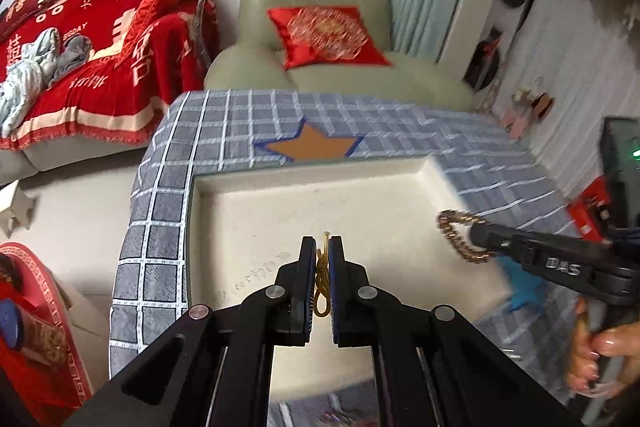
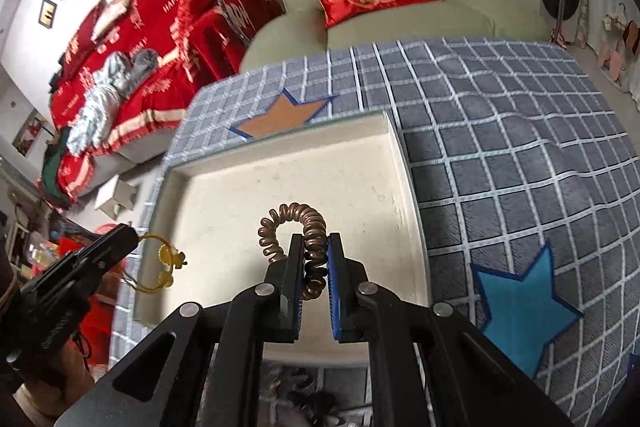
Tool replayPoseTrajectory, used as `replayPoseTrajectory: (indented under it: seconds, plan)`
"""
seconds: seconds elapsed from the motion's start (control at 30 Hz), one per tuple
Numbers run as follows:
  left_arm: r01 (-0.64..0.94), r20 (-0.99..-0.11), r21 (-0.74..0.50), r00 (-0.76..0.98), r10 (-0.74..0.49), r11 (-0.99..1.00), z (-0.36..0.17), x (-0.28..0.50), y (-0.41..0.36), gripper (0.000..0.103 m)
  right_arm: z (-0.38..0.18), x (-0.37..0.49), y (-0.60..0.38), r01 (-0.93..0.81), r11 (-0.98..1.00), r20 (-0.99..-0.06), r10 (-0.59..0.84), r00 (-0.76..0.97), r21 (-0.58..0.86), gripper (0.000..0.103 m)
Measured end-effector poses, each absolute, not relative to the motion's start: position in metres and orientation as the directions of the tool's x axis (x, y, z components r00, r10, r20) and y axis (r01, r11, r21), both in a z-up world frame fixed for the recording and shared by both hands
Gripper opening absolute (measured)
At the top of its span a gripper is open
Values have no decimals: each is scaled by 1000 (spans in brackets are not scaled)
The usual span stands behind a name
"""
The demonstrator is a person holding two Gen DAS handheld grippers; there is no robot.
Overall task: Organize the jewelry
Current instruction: 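Carry both items into the white tray and open both tools to release them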
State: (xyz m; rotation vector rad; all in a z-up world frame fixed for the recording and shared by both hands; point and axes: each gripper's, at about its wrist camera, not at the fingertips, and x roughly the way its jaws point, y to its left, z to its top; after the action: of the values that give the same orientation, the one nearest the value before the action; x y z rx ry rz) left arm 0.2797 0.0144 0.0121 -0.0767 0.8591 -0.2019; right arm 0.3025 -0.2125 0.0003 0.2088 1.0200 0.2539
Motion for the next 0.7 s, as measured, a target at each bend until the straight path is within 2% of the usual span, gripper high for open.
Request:
replayPoseTrajectory:
  seconds: [0.23, 0.43, 0.53, 0.63, 0.67, 0.7]
  plan:
    - [118, -808, -83, 574, -136, 990, -34, 296, 11, 23, -37, 319, -209, -97, 964, -851, 264, 454, 248, 11]
    - [120, -837, 3, 543, -63, 993, -54, 300, 4, 23, -50, 321, -208, -82, 967, -861, 251, 443, 239, 13]
    - [119, -827, 44, 562, -30, 992, -53, 299, 1, 23, -49, 321, -207, -82, 969, -867, 244, 435, 231, 17]
    - [117, -832, 59, 555, -16, 991, -51, 300, -2, 23, -43, 318, -208, -83, 964, -858, 261, 443, 251, 39]
    - [115, -832, 53, 555, -20, 992, -50, 300, -1, 23, -41, 317, -208, -84, 963, -854, 265, 448, 255, 53]
    - [110, -830, 47, 557, -22, 993, -50, 300, 0, 23, -36, 314, -209, -86, 961, -844, 274, 462, 264, 58]
